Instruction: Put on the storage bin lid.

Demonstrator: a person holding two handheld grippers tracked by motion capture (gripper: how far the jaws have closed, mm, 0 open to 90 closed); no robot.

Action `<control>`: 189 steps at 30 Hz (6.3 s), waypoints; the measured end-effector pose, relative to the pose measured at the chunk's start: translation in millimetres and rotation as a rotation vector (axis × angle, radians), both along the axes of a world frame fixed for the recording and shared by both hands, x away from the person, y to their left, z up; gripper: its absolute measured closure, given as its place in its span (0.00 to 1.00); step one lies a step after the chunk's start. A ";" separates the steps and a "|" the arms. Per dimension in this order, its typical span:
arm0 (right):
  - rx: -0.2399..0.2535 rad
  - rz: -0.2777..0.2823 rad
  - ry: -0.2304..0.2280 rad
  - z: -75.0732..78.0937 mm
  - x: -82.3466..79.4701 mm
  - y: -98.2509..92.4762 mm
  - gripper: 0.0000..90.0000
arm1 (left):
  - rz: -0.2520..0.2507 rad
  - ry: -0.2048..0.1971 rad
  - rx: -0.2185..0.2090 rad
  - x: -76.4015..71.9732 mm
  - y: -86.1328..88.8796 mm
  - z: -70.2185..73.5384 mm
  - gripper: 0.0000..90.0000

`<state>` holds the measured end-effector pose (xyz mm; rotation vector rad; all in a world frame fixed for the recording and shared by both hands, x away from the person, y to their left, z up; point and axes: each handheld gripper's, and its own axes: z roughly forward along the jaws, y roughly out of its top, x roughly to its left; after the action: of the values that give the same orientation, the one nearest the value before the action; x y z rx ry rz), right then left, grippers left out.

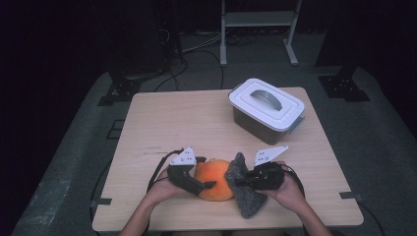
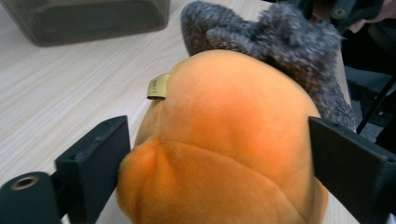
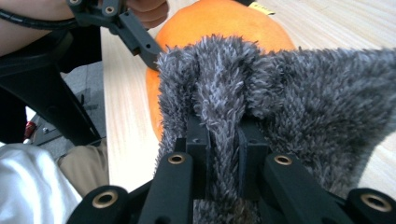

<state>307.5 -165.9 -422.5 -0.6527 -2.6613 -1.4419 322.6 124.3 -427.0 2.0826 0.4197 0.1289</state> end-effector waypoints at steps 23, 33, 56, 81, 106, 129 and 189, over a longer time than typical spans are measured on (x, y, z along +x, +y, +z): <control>0.013 -0.136 0.002 -2.8 13.9 -16.0 0.87 | 0.008 -0.100 0.033 -11.3 -6.2 0.3 0.31; 0.019 -0.092 -0.030 3.3 8.2 -8.3 0.87 | -0.028 -0.064 0.023 -10.4 -2.1 2.7 0.27; 0.037 -0.069 -0.068 14.3 4.1 -11.9 0.88 | -0.115 -0.067 -0.032 -17.0 -3.1 9.5 0.40; 0.125 -0.019 -0.040 33.5 -2.1 -2.1 0.88 | -0.209 -0.195 0.051 -32.9 -22.0 14.9 0.39; 0.018 -0.113 0.044 -3.1 15.1 -15.6 0.87 | -0.005 -0.044 -0.018 -5.8 7.7 3.5 0.42; 0.027 -0.162 -0.015 -4.5 15.6 -11.3 0.87 | 0.011 0.005 -0.034 -2.6 12.4 4.1 0.40; 0.067 -0.139 -0.047 5.6 8.6 -12.0 0.88 | 0.033 0.043 -0.102 -4.5 0.3 8.5 0.41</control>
<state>316.1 -177.9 -416.9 -0.8229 -2.6364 -1.5922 318.1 124.6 -418.5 1.9811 0.4777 0.0802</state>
